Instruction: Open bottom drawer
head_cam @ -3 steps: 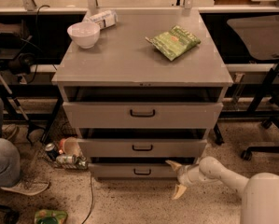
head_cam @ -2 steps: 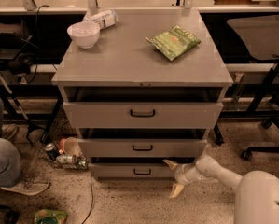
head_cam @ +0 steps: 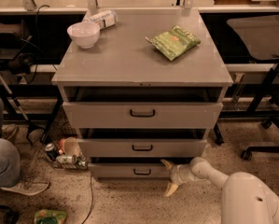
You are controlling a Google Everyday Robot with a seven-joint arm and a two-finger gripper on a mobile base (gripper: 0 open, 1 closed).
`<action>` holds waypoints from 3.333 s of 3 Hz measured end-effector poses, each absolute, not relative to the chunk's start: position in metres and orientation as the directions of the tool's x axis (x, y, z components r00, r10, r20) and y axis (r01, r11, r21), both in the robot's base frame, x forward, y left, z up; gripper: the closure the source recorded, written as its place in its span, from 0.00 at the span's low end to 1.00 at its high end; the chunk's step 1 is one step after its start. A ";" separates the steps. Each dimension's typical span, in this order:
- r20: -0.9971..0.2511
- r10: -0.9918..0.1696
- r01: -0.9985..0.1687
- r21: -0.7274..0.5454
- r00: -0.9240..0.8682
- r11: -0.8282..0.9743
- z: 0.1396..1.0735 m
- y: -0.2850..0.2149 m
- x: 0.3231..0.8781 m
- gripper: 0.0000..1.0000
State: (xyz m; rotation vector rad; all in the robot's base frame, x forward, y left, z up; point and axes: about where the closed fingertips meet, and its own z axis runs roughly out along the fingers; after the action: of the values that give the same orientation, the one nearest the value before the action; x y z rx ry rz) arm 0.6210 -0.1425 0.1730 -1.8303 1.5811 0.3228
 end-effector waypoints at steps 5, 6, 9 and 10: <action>-0.589 -0.781 -0.933 -0.360 0.207 0.024 0.168 -0.131 0.647 0.78; -0.589 -0.781 -0.933 -0.360 0.207 0.024 0.172 -0.131 0.647 0.99; -0.621 -0.774 -0.968 -0.248 0.125 0.042 0.187 -0.151 0.588 1.00; -0.621 -0.774 -0.968 -0.248 0.126 0.042 0.187 -0.150 0.587 1.00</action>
Offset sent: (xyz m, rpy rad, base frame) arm 0.0423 0.0134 -0.0163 -0.0066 -0.0511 -0.0756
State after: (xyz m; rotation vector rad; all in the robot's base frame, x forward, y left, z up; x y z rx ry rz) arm 0.5871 -0.1505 0.1868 -1.7720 1.6885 0.3908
